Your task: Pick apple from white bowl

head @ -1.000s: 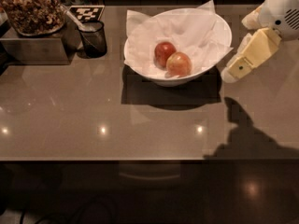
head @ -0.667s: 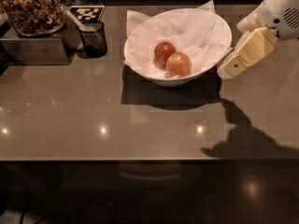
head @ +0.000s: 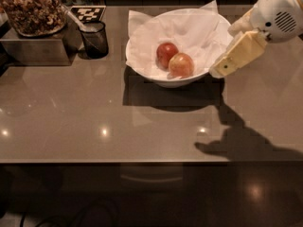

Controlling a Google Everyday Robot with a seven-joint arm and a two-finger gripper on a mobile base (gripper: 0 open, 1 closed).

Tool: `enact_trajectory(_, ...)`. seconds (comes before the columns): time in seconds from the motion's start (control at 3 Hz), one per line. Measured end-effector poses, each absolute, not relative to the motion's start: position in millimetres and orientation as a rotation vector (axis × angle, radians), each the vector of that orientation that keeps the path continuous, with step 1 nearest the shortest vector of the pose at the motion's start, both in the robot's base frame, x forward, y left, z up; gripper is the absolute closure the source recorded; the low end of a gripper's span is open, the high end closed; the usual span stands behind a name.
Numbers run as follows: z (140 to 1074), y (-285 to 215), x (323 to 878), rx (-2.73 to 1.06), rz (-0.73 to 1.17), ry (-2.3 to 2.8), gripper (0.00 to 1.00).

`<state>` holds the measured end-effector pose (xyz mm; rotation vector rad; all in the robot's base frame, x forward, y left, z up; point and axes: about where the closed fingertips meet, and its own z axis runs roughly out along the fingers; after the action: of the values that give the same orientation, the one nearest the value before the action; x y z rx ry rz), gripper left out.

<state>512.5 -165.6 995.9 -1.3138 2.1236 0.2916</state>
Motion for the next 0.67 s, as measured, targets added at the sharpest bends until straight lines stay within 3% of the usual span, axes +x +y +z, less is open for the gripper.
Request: enact_trajectory(0.67, 1010, -102, 546, -1.354, 0.286, 1.958, 0.18)
